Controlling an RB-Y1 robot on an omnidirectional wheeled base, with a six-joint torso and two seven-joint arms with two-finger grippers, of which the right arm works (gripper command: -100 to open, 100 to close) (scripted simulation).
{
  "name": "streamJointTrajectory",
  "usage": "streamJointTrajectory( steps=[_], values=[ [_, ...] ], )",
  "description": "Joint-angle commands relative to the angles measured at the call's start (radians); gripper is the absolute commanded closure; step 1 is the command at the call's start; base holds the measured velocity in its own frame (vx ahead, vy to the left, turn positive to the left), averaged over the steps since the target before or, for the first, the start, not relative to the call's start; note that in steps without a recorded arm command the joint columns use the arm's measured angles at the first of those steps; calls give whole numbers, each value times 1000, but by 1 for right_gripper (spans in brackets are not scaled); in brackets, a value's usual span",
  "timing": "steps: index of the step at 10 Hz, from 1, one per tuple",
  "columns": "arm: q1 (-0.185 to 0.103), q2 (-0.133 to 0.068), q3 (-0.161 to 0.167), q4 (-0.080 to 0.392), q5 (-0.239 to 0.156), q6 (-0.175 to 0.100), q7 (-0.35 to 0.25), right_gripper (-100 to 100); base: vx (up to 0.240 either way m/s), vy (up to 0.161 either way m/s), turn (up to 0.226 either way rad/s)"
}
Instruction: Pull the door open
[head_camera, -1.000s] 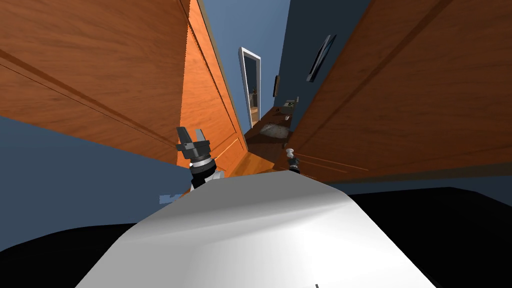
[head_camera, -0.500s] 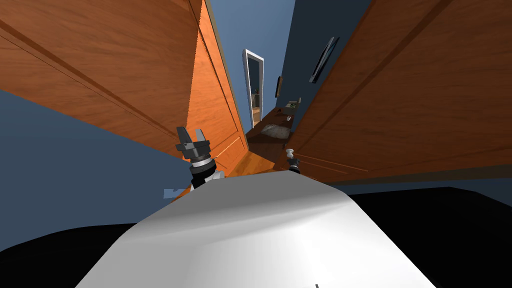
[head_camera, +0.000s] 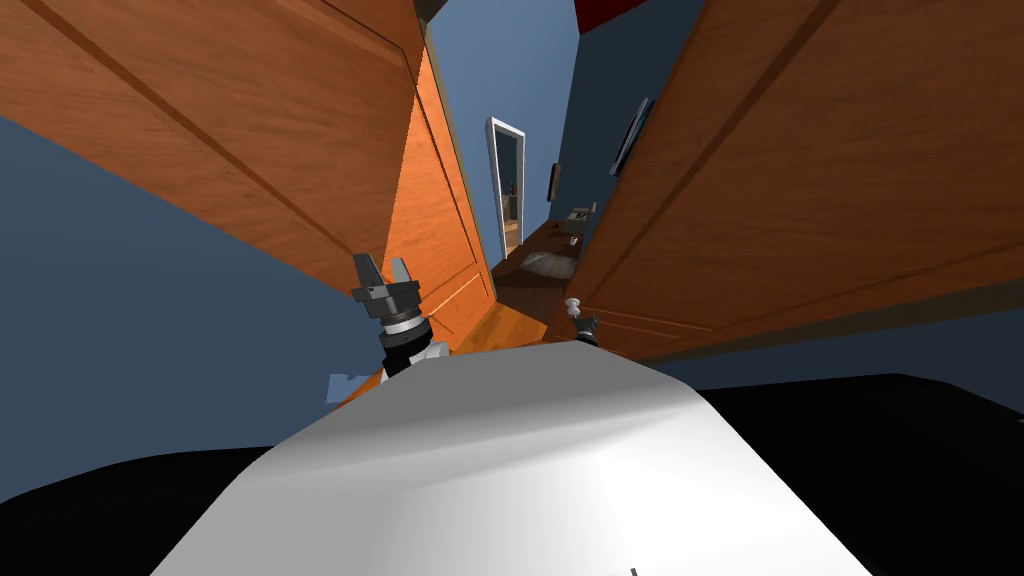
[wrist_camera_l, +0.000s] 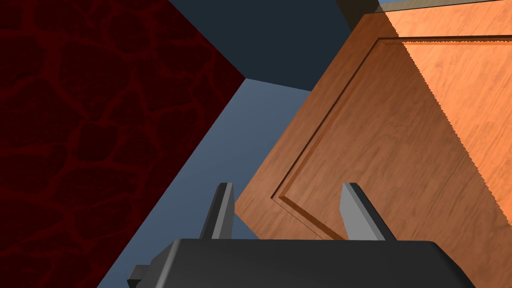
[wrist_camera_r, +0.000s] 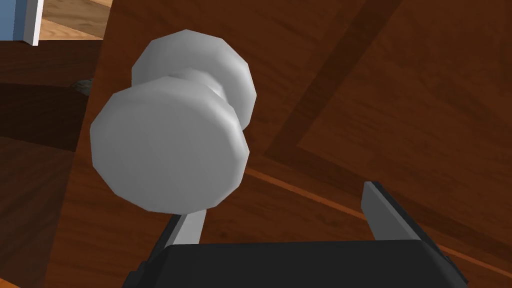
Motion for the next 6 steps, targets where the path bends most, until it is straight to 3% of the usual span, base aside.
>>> streamJointTrajectory(
  steps=[1, 4, 6],
  values=[
    [-17, 27, 22, -24, -11, 0, -37, -100, -73, -8, 13],
    [-18, 36, 27, -33, -23, 2, -62, -100, -43, -2, 31],
    [-18, 55, 37, -52, -48, 7, -112, -100, -50, 20, 67]
  ],
)
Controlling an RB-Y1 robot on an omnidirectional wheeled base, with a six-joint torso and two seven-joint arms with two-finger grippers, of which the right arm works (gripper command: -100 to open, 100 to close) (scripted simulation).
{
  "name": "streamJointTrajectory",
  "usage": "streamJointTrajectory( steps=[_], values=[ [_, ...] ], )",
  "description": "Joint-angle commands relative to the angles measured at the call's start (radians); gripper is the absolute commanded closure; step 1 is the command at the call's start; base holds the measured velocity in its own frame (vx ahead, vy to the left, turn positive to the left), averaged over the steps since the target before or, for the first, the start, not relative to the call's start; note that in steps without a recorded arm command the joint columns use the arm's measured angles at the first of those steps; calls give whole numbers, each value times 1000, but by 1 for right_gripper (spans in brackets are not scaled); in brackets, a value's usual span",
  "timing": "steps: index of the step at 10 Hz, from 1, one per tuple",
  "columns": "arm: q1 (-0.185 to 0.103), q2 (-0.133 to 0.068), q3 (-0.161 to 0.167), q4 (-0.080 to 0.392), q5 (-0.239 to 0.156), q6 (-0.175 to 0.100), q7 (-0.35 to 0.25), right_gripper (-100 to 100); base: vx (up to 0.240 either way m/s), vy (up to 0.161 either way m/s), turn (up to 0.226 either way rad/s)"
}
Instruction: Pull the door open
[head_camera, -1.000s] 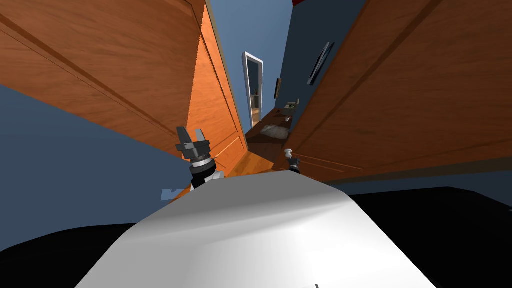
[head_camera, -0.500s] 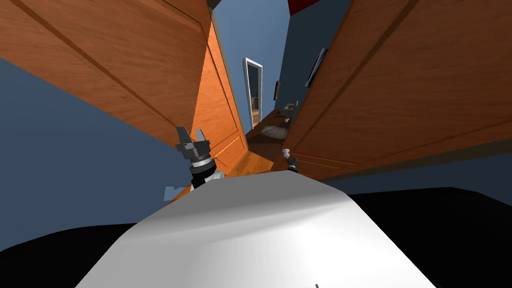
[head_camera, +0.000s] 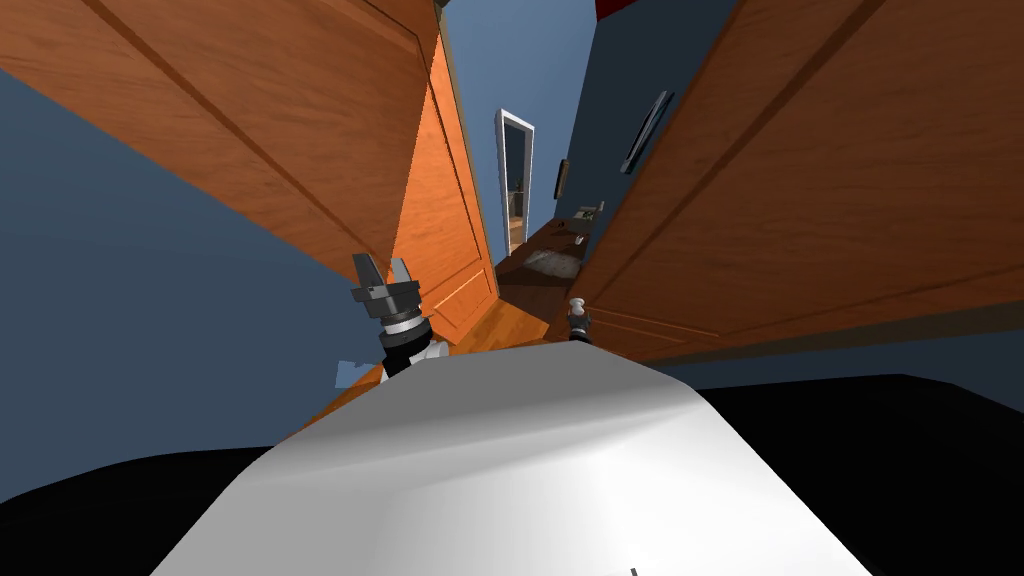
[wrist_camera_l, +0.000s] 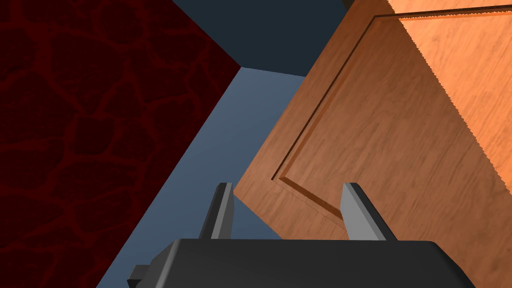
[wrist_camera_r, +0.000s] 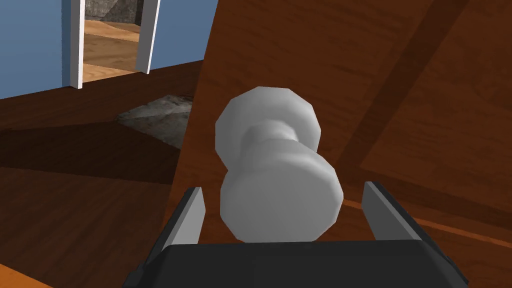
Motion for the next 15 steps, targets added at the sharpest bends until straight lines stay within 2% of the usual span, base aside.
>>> streamJointTrajectory(
  steps=[1, 8, 9, 10, 11, 15],
  values=[
    [-9, 12, 11, -6, -19, -3, -48, -100, -86, 24, 43],
    [-10, 72, 44, -66, -98, 11, -209, -100, -104, -6, 26],
    [-10, 76, 46, -70, -103, 11, -219, -100, -90, 5, 22],
    [-11, 73, 44, -64, -98, 10, -208, -100, -36, 4, 2],
    [-2, 45, 39, -56, -106, 7, -241, -100, 70, 0, 77],
    [24, -31, 24, -34, -125, -1, -319, -100, 174, -16, 98]
  ],
)
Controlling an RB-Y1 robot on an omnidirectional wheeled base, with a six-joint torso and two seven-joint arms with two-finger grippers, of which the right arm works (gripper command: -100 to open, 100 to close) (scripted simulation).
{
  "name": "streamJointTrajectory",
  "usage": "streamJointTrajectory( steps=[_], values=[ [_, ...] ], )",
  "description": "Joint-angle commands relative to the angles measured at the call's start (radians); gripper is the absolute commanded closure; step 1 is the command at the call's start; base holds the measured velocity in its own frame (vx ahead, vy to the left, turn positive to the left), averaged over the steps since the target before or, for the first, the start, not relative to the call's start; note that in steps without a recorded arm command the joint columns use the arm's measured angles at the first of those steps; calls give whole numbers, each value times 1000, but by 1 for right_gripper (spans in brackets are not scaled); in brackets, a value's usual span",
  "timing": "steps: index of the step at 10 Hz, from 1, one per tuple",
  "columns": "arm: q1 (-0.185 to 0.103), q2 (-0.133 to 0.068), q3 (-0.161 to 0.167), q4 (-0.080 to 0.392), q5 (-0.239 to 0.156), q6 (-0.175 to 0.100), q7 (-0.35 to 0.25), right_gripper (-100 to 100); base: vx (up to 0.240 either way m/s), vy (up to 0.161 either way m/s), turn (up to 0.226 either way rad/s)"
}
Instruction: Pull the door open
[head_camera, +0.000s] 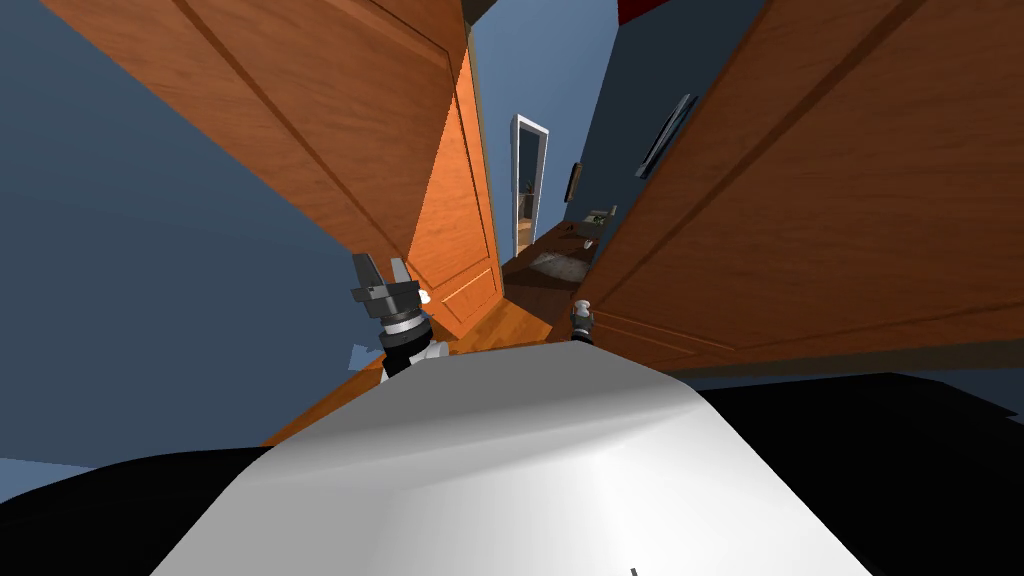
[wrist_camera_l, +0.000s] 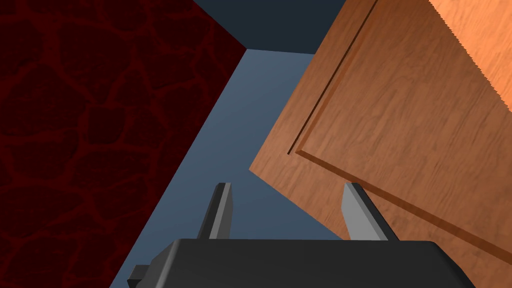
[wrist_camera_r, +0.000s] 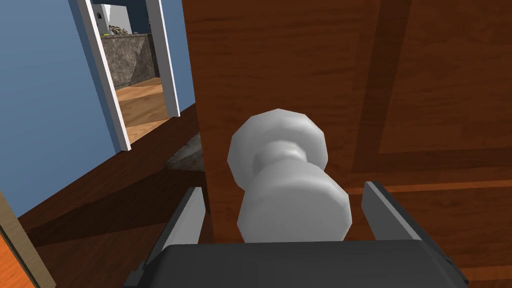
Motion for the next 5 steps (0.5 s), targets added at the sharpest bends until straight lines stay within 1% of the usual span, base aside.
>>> streamJointTrajectory(
  steps=[1, 2, 3, 5],
  values=[
    [2, -24, -3, 19, -5, -6, -29, -100, 120, -24, 48],
    [2, -17, -3, 5, -4, 2, -15, -100, 53, -10, 8],
    [2, -17, -3, 5, -4, 2, -15, 100, -3, -5, -28],
    [2, -17, -3, 5, -4, 2, -15, 100, -21, -1, 9]
  ],
)
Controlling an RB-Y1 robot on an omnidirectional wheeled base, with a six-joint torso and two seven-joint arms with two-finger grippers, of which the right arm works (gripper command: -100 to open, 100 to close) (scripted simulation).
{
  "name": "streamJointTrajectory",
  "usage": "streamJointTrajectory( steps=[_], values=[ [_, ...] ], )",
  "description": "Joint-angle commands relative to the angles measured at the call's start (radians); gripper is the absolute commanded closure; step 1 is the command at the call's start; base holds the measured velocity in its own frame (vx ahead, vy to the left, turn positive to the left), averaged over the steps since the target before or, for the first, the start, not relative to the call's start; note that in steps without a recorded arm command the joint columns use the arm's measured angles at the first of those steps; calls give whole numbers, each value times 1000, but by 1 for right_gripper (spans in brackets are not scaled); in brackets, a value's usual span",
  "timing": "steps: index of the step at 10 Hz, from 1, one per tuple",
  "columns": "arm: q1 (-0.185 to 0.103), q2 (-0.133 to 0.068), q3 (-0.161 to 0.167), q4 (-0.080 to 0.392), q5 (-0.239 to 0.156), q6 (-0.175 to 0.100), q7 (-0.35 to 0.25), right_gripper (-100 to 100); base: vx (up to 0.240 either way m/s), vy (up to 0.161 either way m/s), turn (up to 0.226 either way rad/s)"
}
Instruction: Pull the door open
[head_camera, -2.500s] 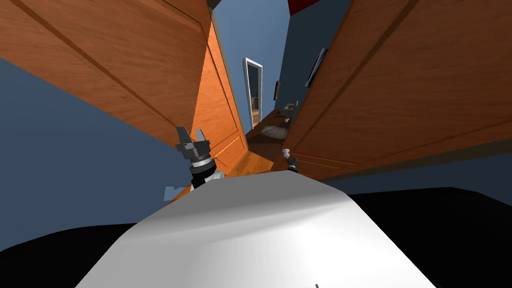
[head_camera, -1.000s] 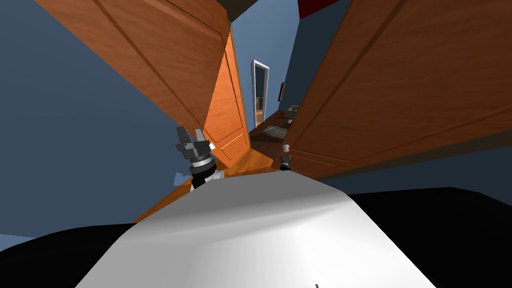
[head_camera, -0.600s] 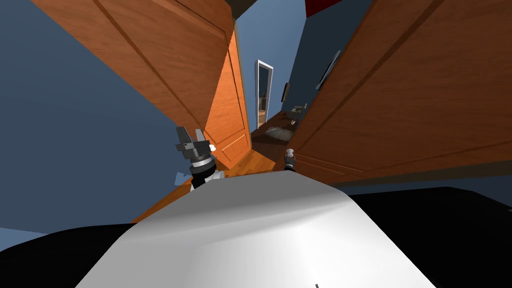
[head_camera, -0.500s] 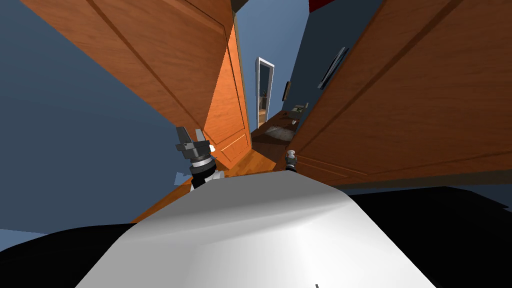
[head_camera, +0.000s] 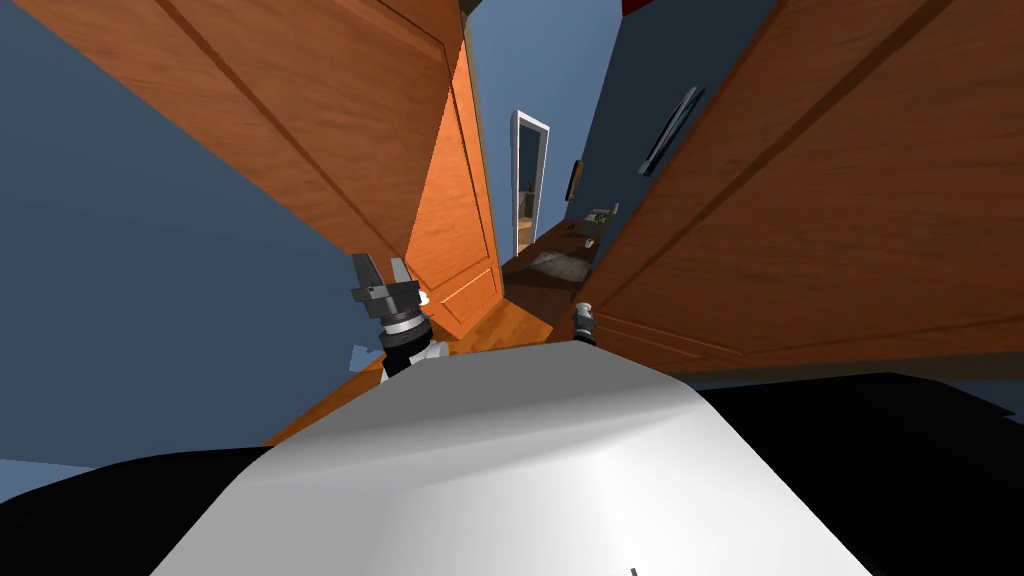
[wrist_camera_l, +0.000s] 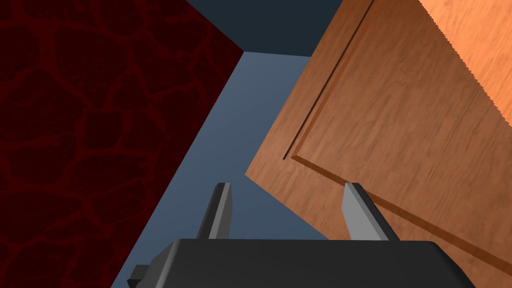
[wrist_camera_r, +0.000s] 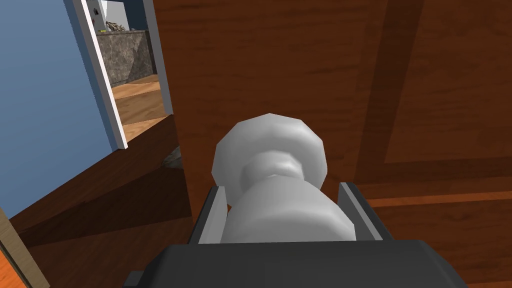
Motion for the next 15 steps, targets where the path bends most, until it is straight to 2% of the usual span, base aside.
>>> streamJointTrajectory(
  steps=[1, 3, 4, 9, 15],
  values=[
    [-1, 2, 1, -1, 0, -1, -1, 100, -12, 3, 2],
    [-1, 2, 1, -1, 0, -1, -1, 100, 0, 0, 0],
    [-4, -1, 12, 4, -3, 1, -3, 100, -109, -4, 88],
    [-29, -10, 63, 18, -16, -2, -13, 100, -236, 12, 128],
    [-61, -23, 129, 36, -34, -6, -25, 100, -216, -43, 153]
  ],
)
